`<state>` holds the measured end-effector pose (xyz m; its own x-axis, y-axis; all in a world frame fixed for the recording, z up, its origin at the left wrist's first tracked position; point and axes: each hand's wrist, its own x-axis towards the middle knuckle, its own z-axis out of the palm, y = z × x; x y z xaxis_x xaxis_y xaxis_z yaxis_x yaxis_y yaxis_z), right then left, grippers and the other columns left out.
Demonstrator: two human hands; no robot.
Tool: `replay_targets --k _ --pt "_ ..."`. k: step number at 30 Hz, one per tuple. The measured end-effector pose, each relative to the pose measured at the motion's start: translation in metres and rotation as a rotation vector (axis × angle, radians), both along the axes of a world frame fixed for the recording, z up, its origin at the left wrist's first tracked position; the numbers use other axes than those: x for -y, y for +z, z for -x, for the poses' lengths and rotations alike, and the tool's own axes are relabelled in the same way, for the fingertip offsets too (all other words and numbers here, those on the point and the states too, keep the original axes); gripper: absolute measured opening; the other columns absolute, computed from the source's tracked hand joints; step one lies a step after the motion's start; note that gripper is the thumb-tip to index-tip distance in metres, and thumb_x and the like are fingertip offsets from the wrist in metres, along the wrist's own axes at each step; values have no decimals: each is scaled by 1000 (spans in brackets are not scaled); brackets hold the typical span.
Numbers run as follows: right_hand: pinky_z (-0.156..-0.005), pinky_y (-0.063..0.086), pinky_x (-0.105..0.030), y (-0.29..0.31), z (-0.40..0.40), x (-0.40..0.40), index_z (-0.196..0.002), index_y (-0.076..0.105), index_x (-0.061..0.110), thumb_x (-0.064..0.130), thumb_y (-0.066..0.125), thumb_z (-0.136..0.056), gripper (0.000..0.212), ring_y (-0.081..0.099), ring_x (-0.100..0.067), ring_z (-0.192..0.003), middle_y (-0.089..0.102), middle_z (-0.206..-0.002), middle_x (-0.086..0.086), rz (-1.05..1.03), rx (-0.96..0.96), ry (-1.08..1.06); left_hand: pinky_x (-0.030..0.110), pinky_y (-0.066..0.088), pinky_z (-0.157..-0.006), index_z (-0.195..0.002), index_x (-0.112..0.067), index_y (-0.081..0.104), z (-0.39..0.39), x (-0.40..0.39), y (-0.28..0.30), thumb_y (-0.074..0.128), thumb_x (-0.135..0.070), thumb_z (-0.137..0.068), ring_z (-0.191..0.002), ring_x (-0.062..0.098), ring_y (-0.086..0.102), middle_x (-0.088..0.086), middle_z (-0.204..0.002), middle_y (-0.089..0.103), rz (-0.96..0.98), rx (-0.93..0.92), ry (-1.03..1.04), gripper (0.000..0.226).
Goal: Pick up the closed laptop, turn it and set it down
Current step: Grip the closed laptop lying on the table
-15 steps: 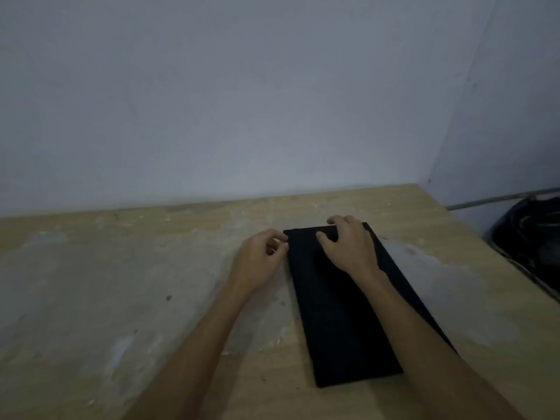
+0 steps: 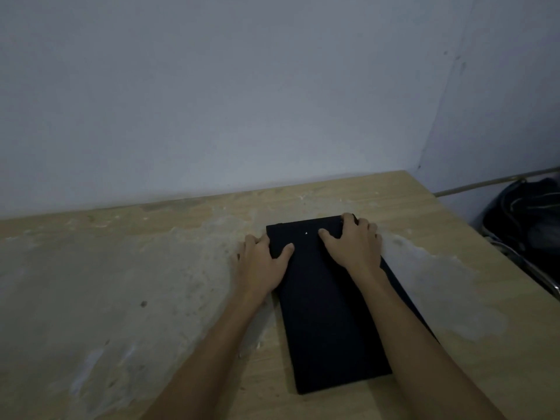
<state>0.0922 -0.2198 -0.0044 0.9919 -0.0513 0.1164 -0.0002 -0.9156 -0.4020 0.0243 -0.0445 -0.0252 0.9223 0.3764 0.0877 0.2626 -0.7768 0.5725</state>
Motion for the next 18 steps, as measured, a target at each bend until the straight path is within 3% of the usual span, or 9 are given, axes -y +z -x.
replay_targets --k 5,10,12,15,18 --pt "-101 39 -47 5 -2 -2 -133 57 16 62 62 -83 68 46 -34 -125 60 -133 -14 -125 -7 -29 42 48 -97 -110 -25 66 0 -1 4 60 -69 -84 -100 20 54 -2 -105 48 114 11 6 52" --pt "-103 36 -49 18 0 -2 -134 58 17 60 66 -82 67 46 -34 -127 60 -134 -13 -176 44 -62 18 54 -76 -136 -19 60 3 4 15 68 -37 -96 -101 11 66 -5 -120 67 523 160 -104 44" --pt "-102 36 -49 26 -1 -2 -132 61 17 58 67 -83 64 46 -34 -127 61 -133 -12 -203 65 -67 21 56 -86 -147 -14 50 3 8 17 62 -29 -101 -114 14 66 -2 -132 66 576 193 -132 49" --pt "-100 39 -48 37 -2 -2 -130 64 18 55 69 -83 60 46 -33 -127 62 -131 -10 -239 83 -56 38 49 -109 -162 -12 25 2 13 23 52 -35 -106 -135 19 55 3 -153 52 578 197 -98 66" --pt "-99 42 -44 45 0 -5 -132 63 17 49 70 -84 58 46 -34 -127 61 -132 -12 -255 97 -16 45 48 -111 -160 -17 32 -3 1 27 50 -39 -105 -136 19 54 2 -154 53 596 264 -64 62"
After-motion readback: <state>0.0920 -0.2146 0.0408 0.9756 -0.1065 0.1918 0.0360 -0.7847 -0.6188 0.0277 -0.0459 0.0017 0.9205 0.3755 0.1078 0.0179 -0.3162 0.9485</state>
